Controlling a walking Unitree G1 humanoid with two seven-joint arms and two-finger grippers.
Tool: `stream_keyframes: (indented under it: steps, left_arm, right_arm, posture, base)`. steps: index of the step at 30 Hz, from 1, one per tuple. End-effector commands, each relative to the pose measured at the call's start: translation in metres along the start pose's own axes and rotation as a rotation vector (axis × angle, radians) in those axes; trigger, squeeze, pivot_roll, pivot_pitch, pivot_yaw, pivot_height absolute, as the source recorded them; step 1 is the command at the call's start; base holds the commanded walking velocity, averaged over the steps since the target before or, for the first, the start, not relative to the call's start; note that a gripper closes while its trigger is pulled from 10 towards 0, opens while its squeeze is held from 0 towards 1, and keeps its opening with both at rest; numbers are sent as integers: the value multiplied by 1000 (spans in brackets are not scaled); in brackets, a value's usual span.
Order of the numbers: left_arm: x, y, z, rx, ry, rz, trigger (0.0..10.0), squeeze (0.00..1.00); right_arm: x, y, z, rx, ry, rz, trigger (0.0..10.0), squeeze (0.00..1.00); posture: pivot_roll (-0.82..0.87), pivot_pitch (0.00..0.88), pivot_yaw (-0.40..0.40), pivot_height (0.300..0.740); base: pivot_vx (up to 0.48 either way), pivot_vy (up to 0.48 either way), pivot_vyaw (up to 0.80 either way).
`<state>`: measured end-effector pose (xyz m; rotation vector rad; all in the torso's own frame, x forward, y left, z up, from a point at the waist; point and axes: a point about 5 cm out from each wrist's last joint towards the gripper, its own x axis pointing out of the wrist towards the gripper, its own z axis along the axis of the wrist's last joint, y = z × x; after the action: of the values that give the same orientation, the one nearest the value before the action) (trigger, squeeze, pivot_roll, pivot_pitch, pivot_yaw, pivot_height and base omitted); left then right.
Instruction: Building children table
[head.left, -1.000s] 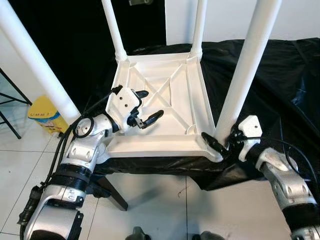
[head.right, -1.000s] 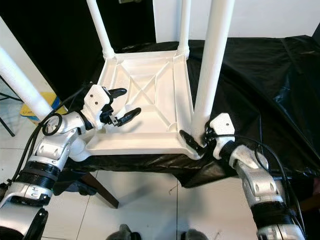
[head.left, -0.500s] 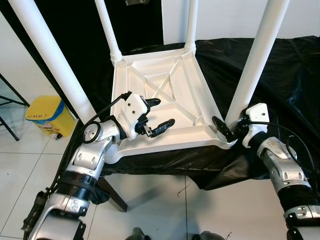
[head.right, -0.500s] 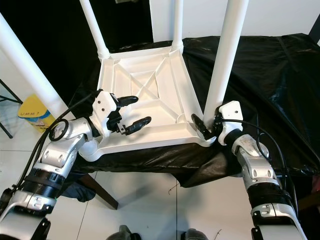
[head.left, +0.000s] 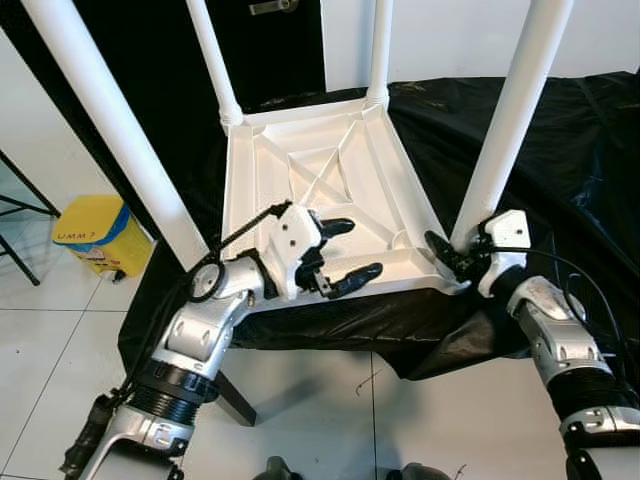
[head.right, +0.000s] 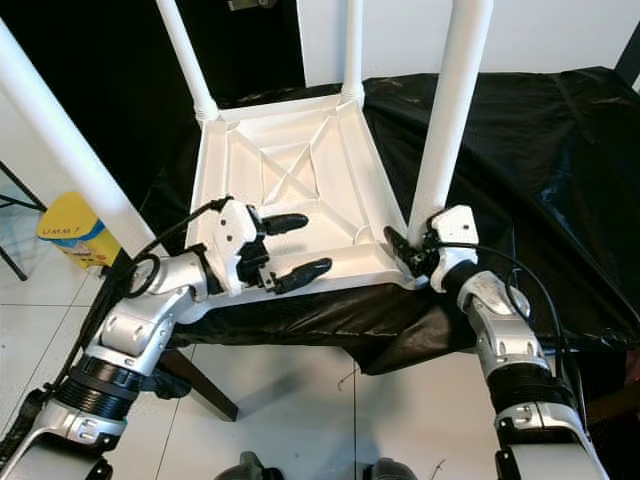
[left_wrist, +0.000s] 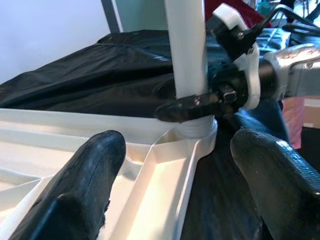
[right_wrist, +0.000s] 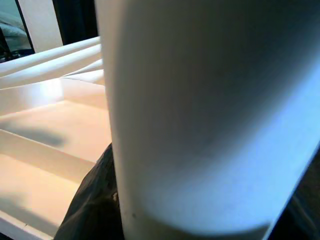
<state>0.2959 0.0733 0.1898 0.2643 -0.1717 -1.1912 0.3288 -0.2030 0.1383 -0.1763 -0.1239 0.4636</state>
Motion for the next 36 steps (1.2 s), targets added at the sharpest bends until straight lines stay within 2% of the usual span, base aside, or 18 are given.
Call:
stream_keyframes:
  steps: [1, 7, 8, 11, 12, 13, 16, 18, 21, 24, 25, 26, 27, 28, 31, 32, 35, 36]
  left_arm:
    - [0, -1, 2, -5, 2, 32, 10000, 0]
    - [1, -3, 2, -24, 1, 60, 10000, 0]
    - [1, -3, 1, -37, 7, 68, 10000, 0]
    - [1, -3, 1, -37, 7, 68, 10000, 0]
    - [1, -4, 0, -49, 10, 71, 10000, 0]
    - [1, -4, 0, -49, 10, 71, 10000, 0]
    - [2, -9, -3, -109, 9, 67, 10000, 0]
    - [3, -10, -4, -129, 11, 70, 10000, 0]
    - [4, -11, -7, -147, 21, 87, 10000, 0]
    - [5, -13, -9, -143, 24, 91, 10000, 0]
    - [6, -14, -10, -145, 24, 99, 10000, 0]
    - [6, -14, -10, -145, 24, 99, 10000, 0]
    - [7, -15, -10, -145, 25, 107, 10000, 0]
    - [7, -15, -10, -145, 25, 107, 10000, 0]
    - [8, -12, -10, -131, 25, 135, 10000, 0]
    - [8, -12, -10, -131, 25, 135, 10000, 0]
    - [10, -10, -9, -122, 25, 150, 10000, 0]
    - [10, -10, -9, -122, 25, 150, 10000, 0]
  right_arm:
    - [3, 2, 1, -19, 4, -2, 0, 0]
    - [1, 3, -2, -12, 16, -35, 0, 0]
    - [-1, 2, -3, -17, 27, -66, 8235, 0]
    - [-1, 2, -3, -17, 27, -66, 8235, 0]
    - [-2, 1, -4, -28, 39, -102, 10000, 0]
    - [-2, 1, -4, -28, 39, -102, 10000, 0]
    - [-6, 5, -12, -8, 83, -264, 10000, 0]
    - [-6, 9, -13, -2, 85, -293, 10000, 0]
    - [-5, 20, -16, 71, 80, -351, 10000, 0]
    - [-4, 24, -16, 83, 69, -394, 10000, 0]
    - [-5, 26, -16, 105, 72, -472, 10000, 0]
    - [-5, 26, -16, 105, 72, -472, 10000, 0]
    - [-4, 30, -15, 114, 70, -556, 10000, 0]
    - [-4, 30, -15, 114, 70, -556, 10000, 0]
    - [-3, 43, -13, 149, 86, -718, 10000, 0]
    - [-3, 43, -13, 149, 86, -718, 10000, 0]
    - [3, 62, -14, 159, 103, -759, 10000, 0]
    - [3, 62, -14, 159, 103, -759, 10000, 0]
  posture:
    - [-127, 30, 77, 740]
    - [-129, 22, 72, 740]
    - [-128, 21, 71, 740]
    - [-128, 21, 71, 740]
    - [-128, 21, 71, 740]
    - [-128, 21, 71, 740]
    - [-135, 10, 67, 740]
    - [-135, 10, 67, 740]
    - [-136, 13, 70, 740]
    - [-134, 15, 70, 740]
    - [-136, 17, 73, 740]
    - [-136, 17, 73, 740]
    - [-135, 20, 73, 740]
    - [-135, 20, 73, 740]
    - [-136, 22, 75, 740]
    - [-136, 22, 75, 740]
    - [-134, 24, 72, 740]
    - [-134, 24, 72, 740]
  base:
    - [0, 0, 0]
    - [0, 0, 0]
    - [0, 0, 0]
    - [0, 0, 0]
    - [0, 0, 0]
    - [0, 0, 0]
    - [0, 0, 0]
    - [0, 0, 0]
    - [0, 0, 0]
    - [0, 0, 0]
    - [0, 0, 0]
    - [0, 0, 0]
    - [0, 0, 0]
    - [0, 0, 0]
    - [0, 0, 0]
    - [0, 0, 0]
    - [0, 0, 0]
    - [0, 0, 0]
